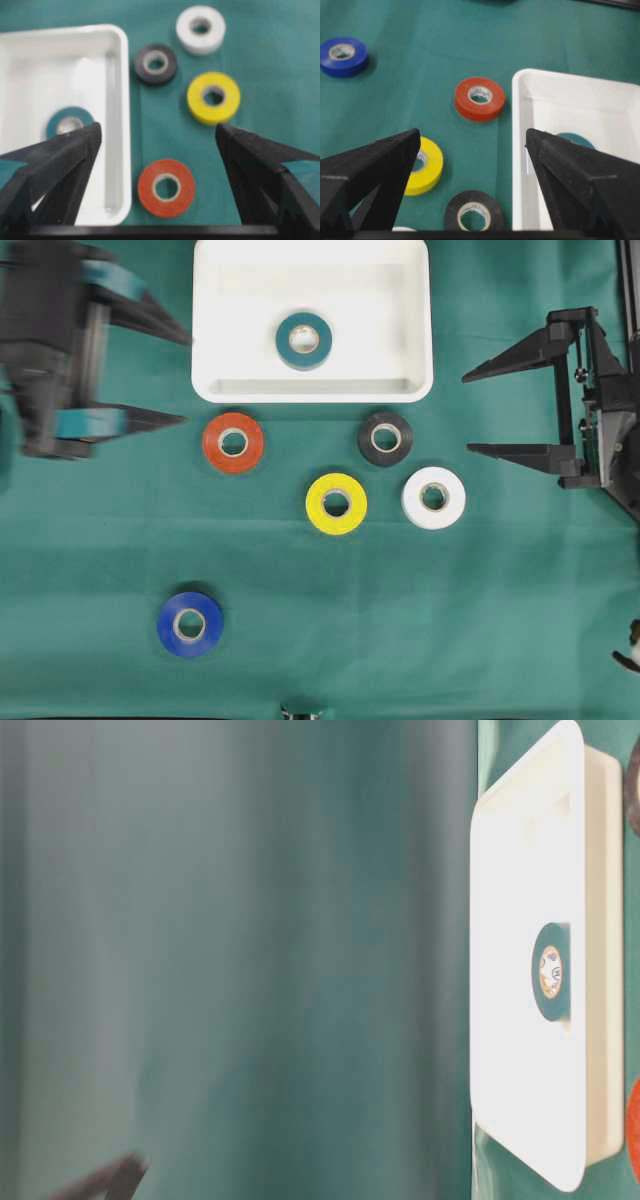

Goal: Pick up the tape from a random location and place it into the white case.

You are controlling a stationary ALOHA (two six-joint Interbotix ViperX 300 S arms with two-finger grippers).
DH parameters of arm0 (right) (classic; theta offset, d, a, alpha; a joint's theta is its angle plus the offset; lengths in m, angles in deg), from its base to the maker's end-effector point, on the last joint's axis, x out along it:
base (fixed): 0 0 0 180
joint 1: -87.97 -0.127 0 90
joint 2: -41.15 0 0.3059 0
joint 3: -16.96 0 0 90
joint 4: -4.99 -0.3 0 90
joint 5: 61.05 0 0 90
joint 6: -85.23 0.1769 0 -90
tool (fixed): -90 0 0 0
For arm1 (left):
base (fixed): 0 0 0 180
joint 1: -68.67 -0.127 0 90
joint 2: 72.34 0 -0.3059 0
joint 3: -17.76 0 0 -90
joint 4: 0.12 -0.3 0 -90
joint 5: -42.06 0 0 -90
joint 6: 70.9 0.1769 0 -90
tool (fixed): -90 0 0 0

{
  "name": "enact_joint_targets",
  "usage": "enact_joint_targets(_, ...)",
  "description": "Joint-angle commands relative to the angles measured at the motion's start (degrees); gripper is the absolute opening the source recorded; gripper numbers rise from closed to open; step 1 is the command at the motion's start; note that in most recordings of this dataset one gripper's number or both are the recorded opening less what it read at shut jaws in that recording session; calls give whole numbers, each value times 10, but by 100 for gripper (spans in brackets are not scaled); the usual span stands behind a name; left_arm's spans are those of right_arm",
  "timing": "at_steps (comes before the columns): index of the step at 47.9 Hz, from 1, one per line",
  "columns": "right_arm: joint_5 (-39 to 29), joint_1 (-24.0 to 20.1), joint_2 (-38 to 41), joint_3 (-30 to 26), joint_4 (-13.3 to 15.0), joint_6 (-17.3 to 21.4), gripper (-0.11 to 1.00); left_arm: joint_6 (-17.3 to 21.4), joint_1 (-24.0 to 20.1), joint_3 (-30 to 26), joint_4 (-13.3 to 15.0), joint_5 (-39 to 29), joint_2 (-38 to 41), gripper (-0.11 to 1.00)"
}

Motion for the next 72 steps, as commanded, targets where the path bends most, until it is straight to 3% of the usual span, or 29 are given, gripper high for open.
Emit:
enact_joint_targets(1, 1, -2, -2, -14, 0, 0, 92, -1, -3, 23, 1, 29, -37, 99)
enact_joint_targets(24, -16, -2, -30, -13, 0, 0, 92, -2, -3, 148, 4, 107, -137, 99)
enact_joint_targets(72, -14, -11, -29, -11, 0, 1, 92, -2, -3, 154, 7, 114, -140, 99)
